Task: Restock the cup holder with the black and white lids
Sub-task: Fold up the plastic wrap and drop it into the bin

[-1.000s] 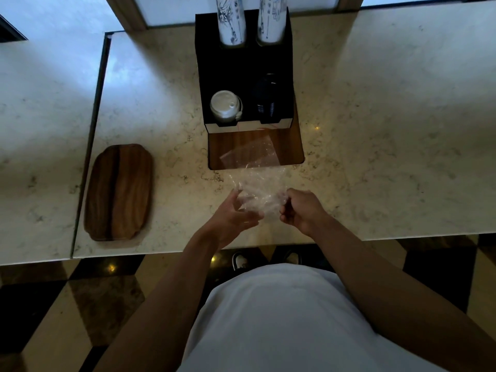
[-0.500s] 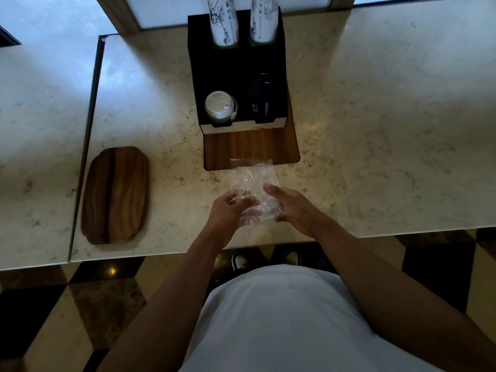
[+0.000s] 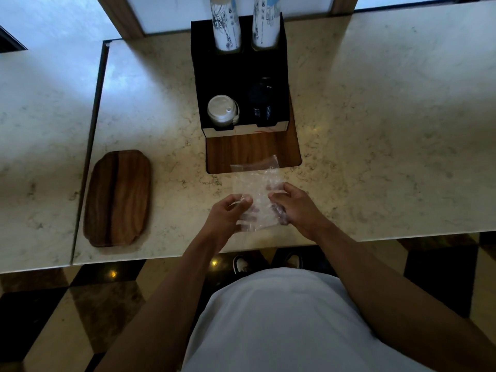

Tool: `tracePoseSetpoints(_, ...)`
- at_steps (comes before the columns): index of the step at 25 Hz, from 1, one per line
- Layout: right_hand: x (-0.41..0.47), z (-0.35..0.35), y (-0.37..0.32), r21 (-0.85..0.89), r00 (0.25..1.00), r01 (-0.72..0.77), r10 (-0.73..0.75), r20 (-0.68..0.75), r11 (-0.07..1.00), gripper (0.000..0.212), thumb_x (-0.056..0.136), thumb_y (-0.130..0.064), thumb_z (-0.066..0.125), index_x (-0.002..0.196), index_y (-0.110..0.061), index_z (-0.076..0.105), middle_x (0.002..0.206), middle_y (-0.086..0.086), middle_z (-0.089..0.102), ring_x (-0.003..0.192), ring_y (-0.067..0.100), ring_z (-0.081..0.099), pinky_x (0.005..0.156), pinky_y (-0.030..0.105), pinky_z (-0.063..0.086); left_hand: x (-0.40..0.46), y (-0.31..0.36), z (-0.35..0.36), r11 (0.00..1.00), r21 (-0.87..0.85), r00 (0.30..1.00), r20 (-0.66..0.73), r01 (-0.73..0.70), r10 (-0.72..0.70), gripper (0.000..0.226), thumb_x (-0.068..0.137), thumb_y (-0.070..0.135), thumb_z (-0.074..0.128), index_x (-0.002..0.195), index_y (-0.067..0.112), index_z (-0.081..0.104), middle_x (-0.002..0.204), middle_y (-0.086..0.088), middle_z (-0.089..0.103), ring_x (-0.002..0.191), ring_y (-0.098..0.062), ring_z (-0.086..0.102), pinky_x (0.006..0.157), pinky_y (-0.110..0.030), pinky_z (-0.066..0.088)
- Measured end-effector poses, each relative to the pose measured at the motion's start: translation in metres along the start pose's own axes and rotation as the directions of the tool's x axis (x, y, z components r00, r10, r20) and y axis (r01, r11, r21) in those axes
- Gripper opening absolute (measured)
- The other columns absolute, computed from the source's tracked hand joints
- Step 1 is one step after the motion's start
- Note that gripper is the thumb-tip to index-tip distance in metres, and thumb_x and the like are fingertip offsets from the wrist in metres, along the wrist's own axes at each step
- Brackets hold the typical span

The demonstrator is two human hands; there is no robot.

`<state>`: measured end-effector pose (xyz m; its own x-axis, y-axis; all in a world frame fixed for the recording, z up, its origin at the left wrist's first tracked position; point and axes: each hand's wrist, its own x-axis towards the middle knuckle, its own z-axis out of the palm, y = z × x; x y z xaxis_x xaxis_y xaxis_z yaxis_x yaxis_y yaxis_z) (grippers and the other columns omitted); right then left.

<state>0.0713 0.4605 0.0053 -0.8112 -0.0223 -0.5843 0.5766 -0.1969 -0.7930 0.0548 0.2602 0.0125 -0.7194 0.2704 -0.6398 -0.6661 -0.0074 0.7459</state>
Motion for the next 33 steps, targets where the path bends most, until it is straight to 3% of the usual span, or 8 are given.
tracePoseSetpoints(5,-0.001,-0.004,0.001,0.031,0.999,-0.028,0.027,0.039,0.999,0.017,0.091,-0.018,0.064,0.104,-0.024,0.072,0.064,0.009,0.05,0.044,0.015,0.038,0.041,0.024,0.031,0.003,0.002,-0.001,0.996,0.071,0.998,-0.037,-0.056,0.058,0.018,0.097,0.01,0.063,0.114,0.013,0.068,0.082,-0.013,0.068,0.064,-0.023,0.062,0.054,-0.034,0.055)
tracePoseSetpoints(11,0.001,-0.011,-0.004,0.252,0.99,-0.121,0.098,0.102,0.96,0.036,0.092,-0.008,0.056,0.123,-0.022,0.068,0.071,0.009,0.053,0.047,0.014,0.044,0.042,0.023,0.032,0.006,0.006,0.005,0.986,-0.166,0.999,0.045,0.024,-0.017,0.037,0.092,-0.004,0.058,0.12,0.017,0.069,0.09,-0.013,0.066,0.065,-0.027,0.062,0.046,-0.033,0.054)
tracePoseSetpoints(14,0.0,-0.013,-0.001,0.413,0.981,-0.163,0.103,0.165,0.896,0.038,0.096,-0.003,0.048,0.126,-0.017,0.066,0.066,0.004,0.051,0.042,0.009,0.043,0.039,0.021,0.031,0.008,0.007,0.007,0.958,-0.277,0.996,0.076,0.074,-0.054,0.035,0.093,-0.008,0.052,0.107,0.014,0.076,0.089,-0.014,0.067,0.062,-0.021,0.06,0.047,-0.029,0.053)
tracePoseSetpoints(18,0.0,-0.01,0.002,0.569,0.976,-0.183,0.077,0.205,0.802,0.035,0.09,0.001,0.047,0.116,-0.01,0.066,0.066,0.005,0.057,0.044,0.01,0.047,0.037,0.022,0.039,0.013,0.009,0.01,0.878,-0.455,0.989,0.061,0.146,-0.133,0.048,0.091,-0.014,0.043,0.08,0.014,0.08,0.082,-0.013,0.072,0.057,-0.016,0.064,0.045,-0.022,0.053)
tracePoseSetpoints(23,0.003,-0.011,0.001,0.663,0.972,-0.188,0.038,0.234,0.725,0.037,0.086,0.0,0.05,0.11,-0.013,0.075,0.067,0.005,0.057,0.045,0.01,0.048,0.04,0.023,0.04,0.014,0.013,0.011,0.78,-0.592,0.978,0.094,0.205,-0.186,0.038,0.082,-0.015,0.047,0.102,0.005,0.072,0.084,-0.018,0.069,0.053,-0.016,0.061,0.043,-0.021,0.051)
tracePoseSetpoints(27,0.004,-0.012,0.001,0.697,0.969,-0.204,0.041,0.244,0.687,0.021,0.085,0.001,0.049,0.095,-0.008,0.066,0.07,0.009,0.061,0.048,0.014,0.05,0.042,0.025,0.042,0.014,0.013,0.016,0.711,-0.672,0.978,0.124,0.207,-0.168,0.039,0.075,-0.015,0.045,0.104,0.002,0.065,0.079,-0.017,0.066,0.047,-0.014,0.055,0.039,-0.021,0.045)
tracePoseSetpoints(30,0.004,-0.016,-0.002,0.709,0.952,-0.26,0.051,0.302,0.656,0.022,0.081,-0.013,0.047,0.077,-0.008,0.068,0.069,0.008,0.059,0.053,0.016,0.048,0.048,0.028,0.041,0.013,0.012,0.012,0.697,-0.677,0.972,0.176,0.234,-0.155,0.026,0.082,-0.005,0.045,0.1,0.003,0.062,0.084,-0.015,0.066,0.053,-0.016,0.055,0.043,-0.023,0.046)
tracePoseSetpoints(33,0.007,-0.022,-0.004,0.6,0.958,-0.268,0.141,0.25,0.754,0.037,0.086,-0.037,0.055,0.063,-0.009,0.061,0.062,0.005,0.052,0.053,0.018,0.043,0.05,0.027,0.038,0.013,0.012,0.004,0.756,-0.591,0.958,0.22,0.281,-0.185,0.03,0.087,0.019,0.044,0.091,-0.001,0.065,0.089,-0.016,0.062,0.063,-0.023,0.056,0.052,-0.029,0.046)
